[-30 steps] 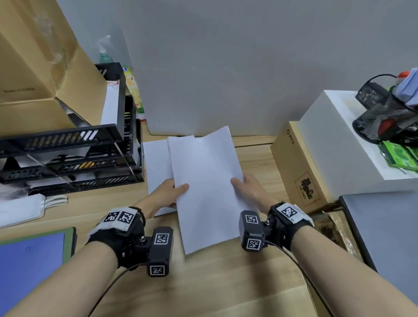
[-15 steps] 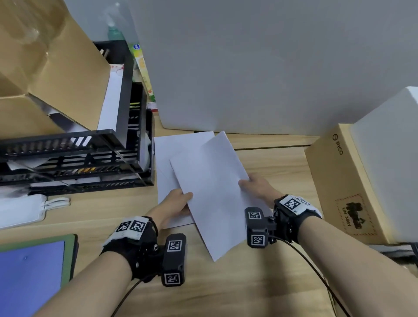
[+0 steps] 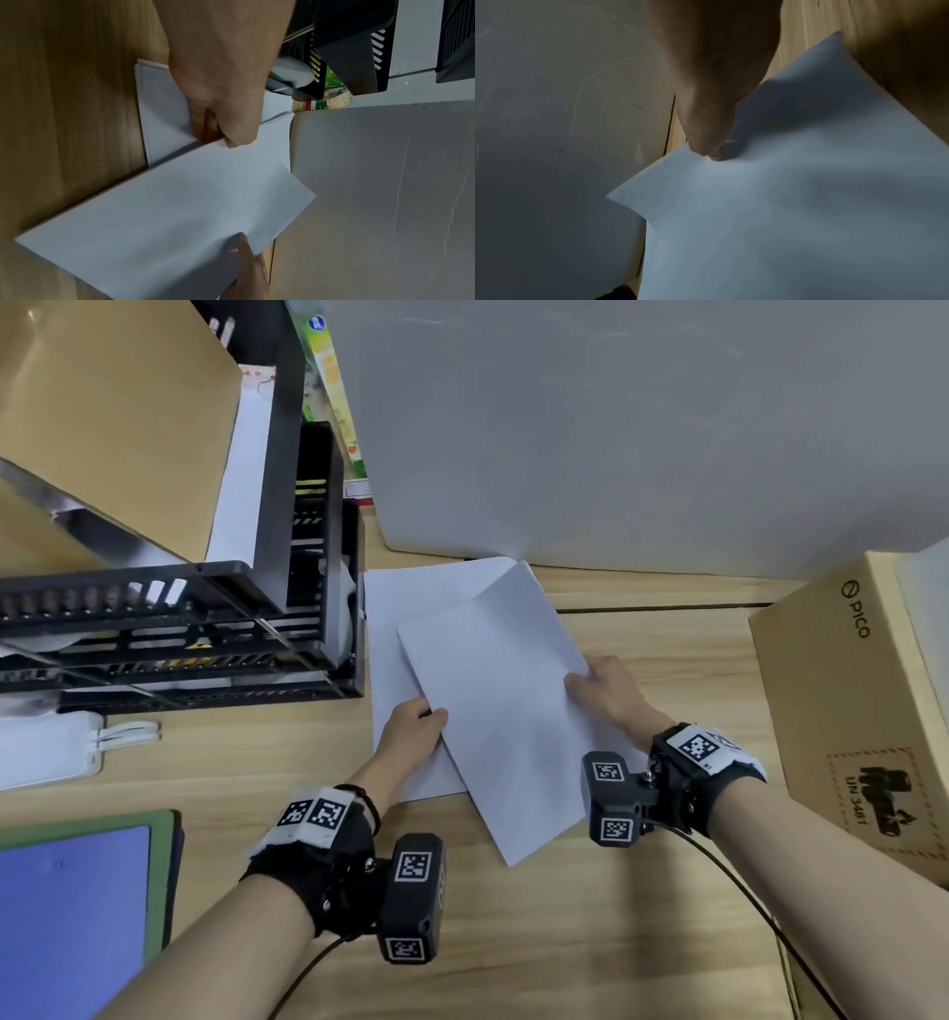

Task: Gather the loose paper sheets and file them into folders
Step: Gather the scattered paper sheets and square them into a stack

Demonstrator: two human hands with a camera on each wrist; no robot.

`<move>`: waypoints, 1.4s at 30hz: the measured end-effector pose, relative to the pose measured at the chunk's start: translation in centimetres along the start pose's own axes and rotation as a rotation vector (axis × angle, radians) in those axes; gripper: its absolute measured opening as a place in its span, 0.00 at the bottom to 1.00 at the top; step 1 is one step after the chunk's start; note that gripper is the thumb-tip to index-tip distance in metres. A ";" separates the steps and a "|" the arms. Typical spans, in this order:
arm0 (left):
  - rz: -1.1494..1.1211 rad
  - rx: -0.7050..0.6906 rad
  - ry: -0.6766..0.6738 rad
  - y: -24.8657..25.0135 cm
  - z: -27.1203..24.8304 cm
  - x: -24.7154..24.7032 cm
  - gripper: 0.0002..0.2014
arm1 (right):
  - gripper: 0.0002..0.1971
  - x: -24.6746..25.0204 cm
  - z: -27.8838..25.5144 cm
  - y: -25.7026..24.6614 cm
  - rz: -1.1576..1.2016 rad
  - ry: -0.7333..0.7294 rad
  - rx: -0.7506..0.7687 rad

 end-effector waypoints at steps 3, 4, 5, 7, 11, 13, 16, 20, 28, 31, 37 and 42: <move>-0.010 -0.018 -0.005 -0.2 0.3 0.3 0.05 | 0.23 -0.2 -0.3 0.1 0.034 -0.042 0.028; -0.015 -0.025 -0.002 -0.3 0.4 0.4 0.04 | 0.22 -0.2 -0.6 -0.1 0.054 -0.046 0.032; -0.023 -0.029 0.001 -0.3 0.4 0.5 0.04 | 0.20 -0.3 -0.9 -0.3 0.078 -0.040 0.039; -0.032 -0.037 0.007 -0.3 0.5 0.8 0.05 | 0.16 -0.4 -1.3 -0.4 0.133 -0.035 0.033; -0.032 -0.046 -0.015 -0.8 0.3 1.1 0.06 | 0.20 -1.0 -1.5 0.0 0.196 -0.051 -0.052; -0.027 -0.045 -0.038 -1.2 0.1 1.1 0.05 | 0.16 -1.1 -1.7 0.1 0.225 -0.048 -0.119; -0.051 -0.040 -0.036 -1.8 -0.3 1.2 0.04 | 0.09 -1.6 -2.0 0.3 0.225 -0.037 -0.155; -0.087 -0.029 -0.024 -1.9 -0.3 1.3 0.05 | 0.08 -1.6 -1.4 0.9 0.137 0.100 -0.136; -0.090 -0.131 0.170 -1.0 -0.7 0.6 0.12 | 0.10 -2.0 -1.3 0.2 0.320 0.009 -0.140; -0.063 -0.137 0.133 -1.0 -0.9 1.0 0.11 | 0.11 -1.8 -1.9 -0.2 0.310 -0.070 -0.134; 0.108 -0.125 0.261 -1.2 -1.6 2.9 0.13 | 0.18 -1.5 -2.9 0.2 0.311 -0.106 -0.091; -0.009 -0.102 0.266 -0.4 -1.8 3.9 0.24 | 0.16 -0.8 -2.7 -1.0 0.378 -0.082 -0.084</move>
Point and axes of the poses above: each hand's wrist, its own z-axis towards the middle knuckle, its own x-axis out of the back of the hand, y = z × x, the point moved 3 cm from there along z, towards the middle knuckle, and after that the axes turned 8 degrees about -z, right-handed, at the moved point
